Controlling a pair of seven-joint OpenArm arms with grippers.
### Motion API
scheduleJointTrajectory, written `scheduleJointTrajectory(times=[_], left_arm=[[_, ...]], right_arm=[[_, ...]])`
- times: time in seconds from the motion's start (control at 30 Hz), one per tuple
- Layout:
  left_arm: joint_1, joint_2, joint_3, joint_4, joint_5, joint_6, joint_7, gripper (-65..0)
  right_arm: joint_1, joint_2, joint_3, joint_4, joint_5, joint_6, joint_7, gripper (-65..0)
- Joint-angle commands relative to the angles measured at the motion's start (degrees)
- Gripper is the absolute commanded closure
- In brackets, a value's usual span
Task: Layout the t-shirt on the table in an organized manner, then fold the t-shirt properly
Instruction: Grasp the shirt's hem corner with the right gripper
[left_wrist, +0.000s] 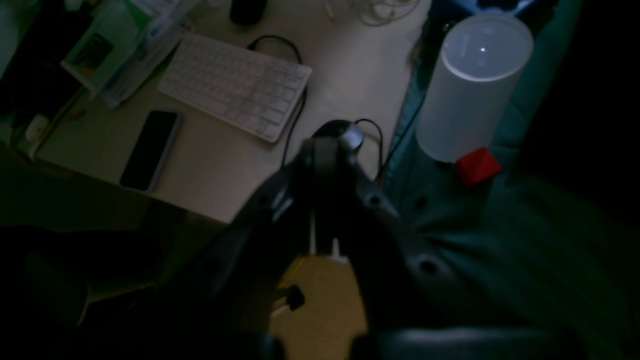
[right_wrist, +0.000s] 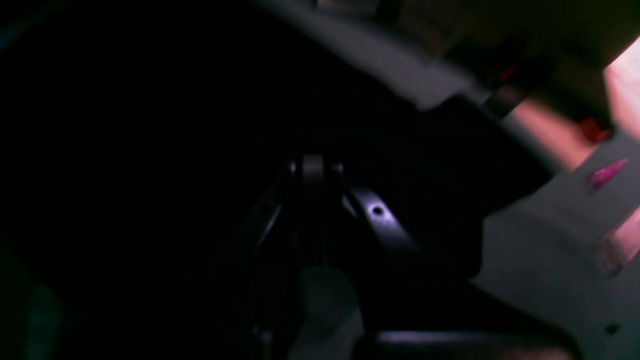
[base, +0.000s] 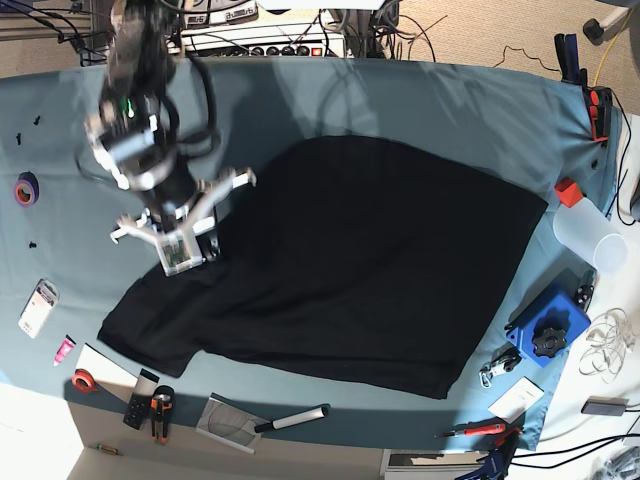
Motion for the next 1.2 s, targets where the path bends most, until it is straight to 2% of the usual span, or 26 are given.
scheduleJointTrajectory(times=[0.0,0.13,0.2,0.3,0.5,0.63,0.73,0.83,0.9,0.97,1.03,1.1,1.17], left_arm=[[0.22,-0.92,-0.46,0.76,-0.44,0.20,-1.38,0.0],[0.37,0.15,-0.46,0.76,-2.38,0.15,-1.31,0.0],[0.35,0.33,-0.42,0.76,-3.45,-0.11,-1.31,0.0],[0.35,0.33,-0.42,0.76,-4.48,-2.78,-1.31,0.0],[0.35,0.33,-0.42,0.76,-4.68,-2.80,-1.31,0.0],[0.35,0.33,-0.42,0.76,-4.68,-2.78,-1.31,0.0],[0.35,0.33,-0.42,0.76,-4.68,-2.80,-1.31,0.0],[0.35,0.33,-0.42,0.76,-4.68,-2.80,-1.33,0.0],[0.35,0.31,-0.42,0.76,-4.68,-2.80,-1.33,0.0],[0.35,0.33,-0.42,0.74,-4.68,-2.80,-1.33,0.0],[0.35,0.33,-0.42,0.76,-4.68,-2.80,-1.33,0.0],[0.35,0.31,-0.42,0.76,-4.74,-2.80,-1.36,0.0],[0.35,0.33,-0.42,0.76,-5.09,-2.80,-1.33,0.0]], right_arm=[[0.74,0.28,1.05,0.77,0.11,-0.22,2.64,0.0],[3.34,-1.62,4.68,0.77,-0.04,-0.26,6.40,0.0],[6.19,-2.73,5.09,-3.58,-0.35,-0.24,8.57,0.0],[12.59,-3.32,4.46,-16.85,-0.31,-0.15,9.46,0.0],[27.91,-3.34,-1.81,-47.78,-0.90,0.07,9.62,0.0],[35.91,-3.32,-6.56,-58.47,-4.87,0.02,9.22,0.0],[38.73,-3.34,-8.79,-59.76,-5.38,0.07,4.09,-1.6],[40.19,-3.34,-9.79,-59.71,-5.20,0.17,-0.87,-15.3],[41.29,-3.32,-9.84,-59.67,-5.20,-0.22,-3.58,-20.4],[42.71,-3.32,-9.81,-59.65,-4.76,-0.83,-4.00,-20.4],[43.74,-3.32,-9.51,-58.34,-1.29,-0.81,-3.78,-20.4],[43.95,-3.32,-8.31,-54.88,2.89,-0.59,-2.54,-20.4],[43.93,-3.48,-6.62,-50.01,4.00,-0.20,-2.29,-20.4]])
